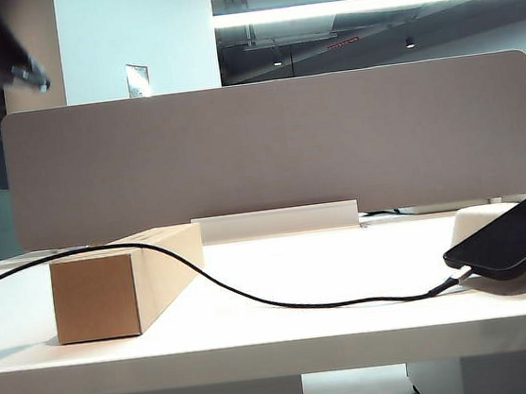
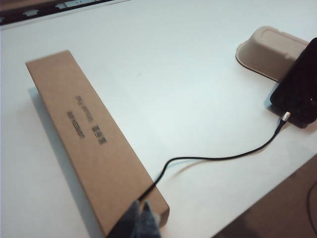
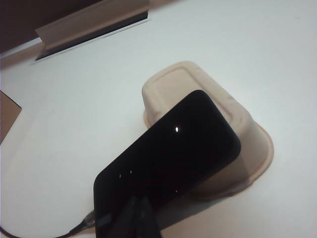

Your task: Pick up the charging cable and the phone, plug the charging cable into the charging port on the phone, and finally place them back on the table.

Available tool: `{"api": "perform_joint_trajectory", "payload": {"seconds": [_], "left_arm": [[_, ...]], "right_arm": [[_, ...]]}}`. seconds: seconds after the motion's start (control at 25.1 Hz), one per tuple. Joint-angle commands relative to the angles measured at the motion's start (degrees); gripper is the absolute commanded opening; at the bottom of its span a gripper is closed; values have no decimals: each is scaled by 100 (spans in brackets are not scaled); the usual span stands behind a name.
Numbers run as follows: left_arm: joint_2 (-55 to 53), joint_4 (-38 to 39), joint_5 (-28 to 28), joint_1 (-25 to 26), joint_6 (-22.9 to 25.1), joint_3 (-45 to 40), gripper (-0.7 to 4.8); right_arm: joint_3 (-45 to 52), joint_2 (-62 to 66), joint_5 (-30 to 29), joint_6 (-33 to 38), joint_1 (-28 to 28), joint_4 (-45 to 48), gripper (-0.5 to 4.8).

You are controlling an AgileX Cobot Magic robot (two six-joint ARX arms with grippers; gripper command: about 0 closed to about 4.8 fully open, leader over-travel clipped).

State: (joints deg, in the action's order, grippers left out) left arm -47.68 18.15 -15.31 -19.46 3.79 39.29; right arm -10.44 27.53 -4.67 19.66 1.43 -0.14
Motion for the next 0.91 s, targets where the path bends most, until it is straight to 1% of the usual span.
{"api": "perform_joint_trajectory", "payload": {"seconds": [0.04, 0.16, 0.28, 0.32, 0.44, 0.64, 0.72, 0.8, 0.91], "left_arm": [[166, -664, 166, -7, -129, -501, -6], [264, -1054, 402, -9, -238, -946, -6], [289, -1606, 518, -9, -476, -1353, -6], [310, -2026, 518, -9, -575, -1626, -6], [326, -2667, 527, -9, -588, -2124, -6], [326, -3112, 831, -9, -422, -2557, -6], [326, -3171, 914, -9, -407, -2634, -6], [326, -3209, 933, -9, -295, -2743, -6], [326, -3254, 1010, -9, -345, -2844, -6]], "right_arm": [[140, -105, -17, -258, 0, 479, -2], [282, -188, -17, -343, 0, 710, -2], [448, -205, -44, -343, 0, 1023, -2], [564, -201, -72, -341, 0, 1224, -2], [890, -201, -173, -341, 0, 1537, -2], [1043, -199, -168, -343, -2, 1449, -2], [1043, -199, -168, -343, -2, 1447, -2], [1043, -199, -168, -341, -2, 1399, -1], [1043, -199, -166, -343, -2, 1211, -1]]}}
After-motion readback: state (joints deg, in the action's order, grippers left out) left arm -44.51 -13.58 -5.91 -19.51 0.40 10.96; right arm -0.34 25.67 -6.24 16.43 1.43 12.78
